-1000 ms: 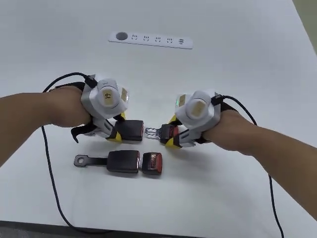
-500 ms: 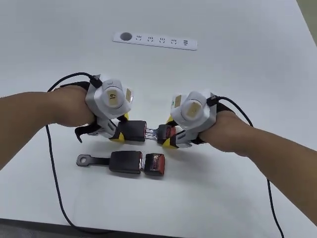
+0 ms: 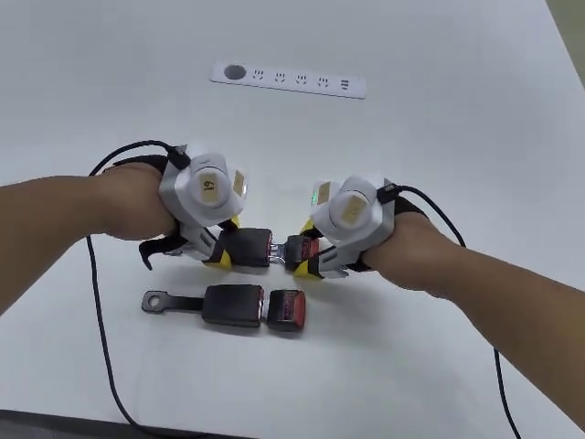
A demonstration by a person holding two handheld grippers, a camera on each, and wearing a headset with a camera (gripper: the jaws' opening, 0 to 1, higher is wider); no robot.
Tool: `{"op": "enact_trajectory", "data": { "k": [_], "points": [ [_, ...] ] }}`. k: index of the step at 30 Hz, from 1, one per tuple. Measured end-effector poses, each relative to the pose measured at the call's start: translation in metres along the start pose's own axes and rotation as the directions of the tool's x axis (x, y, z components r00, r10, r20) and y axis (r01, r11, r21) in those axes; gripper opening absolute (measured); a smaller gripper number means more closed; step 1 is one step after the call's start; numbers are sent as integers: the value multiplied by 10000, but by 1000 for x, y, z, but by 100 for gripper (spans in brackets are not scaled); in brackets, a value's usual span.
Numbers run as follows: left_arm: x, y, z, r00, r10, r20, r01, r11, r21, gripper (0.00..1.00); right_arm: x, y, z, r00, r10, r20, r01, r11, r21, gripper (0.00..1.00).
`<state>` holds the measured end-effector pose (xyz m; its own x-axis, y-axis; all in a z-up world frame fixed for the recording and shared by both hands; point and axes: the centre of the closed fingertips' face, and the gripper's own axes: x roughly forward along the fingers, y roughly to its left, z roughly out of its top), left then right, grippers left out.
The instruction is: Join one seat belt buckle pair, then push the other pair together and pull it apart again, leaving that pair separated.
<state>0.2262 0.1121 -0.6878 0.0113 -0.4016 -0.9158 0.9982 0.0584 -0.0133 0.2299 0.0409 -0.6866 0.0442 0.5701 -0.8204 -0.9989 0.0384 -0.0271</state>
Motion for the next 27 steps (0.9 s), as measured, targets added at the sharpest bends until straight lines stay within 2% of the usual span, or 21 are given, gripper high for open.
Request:
{"op": "enact_trajectory", "data": {
  "k": [3, 8, 11, 19, 27],
  "points": [
    [-1, -1, 1, 10000, -7, 49, 7, 10000, 10, 32, 1, 1, 1, 10000, -30, 62, 29, 10000, 20, 31],
    [-2, -4, 3, 9999, 2, -117, 0, 9999, 134, 32, 8, 4, 9, 9998, -73, 211, 72, 10000, 43, 31],
    [-2, -3, 2, 9999, -1, -103, 3, 9999, 151, 31, 11, 1, 12, 9995, -66, 303, 60, 9997, 218, 31],
    [-2, -4, 1, 10000, 77, 8, -77, 10000, 42, 32, 10, 3, 11, 9996, -100, 253, 97, 9999, 111, 31],
    [-1, -3, -1, 9999, 65, -103, -65, 10000, -10, 32, 10, 1, 11, 9997, -86, 210, 85, 9999, 71, 31]
  ]
}}
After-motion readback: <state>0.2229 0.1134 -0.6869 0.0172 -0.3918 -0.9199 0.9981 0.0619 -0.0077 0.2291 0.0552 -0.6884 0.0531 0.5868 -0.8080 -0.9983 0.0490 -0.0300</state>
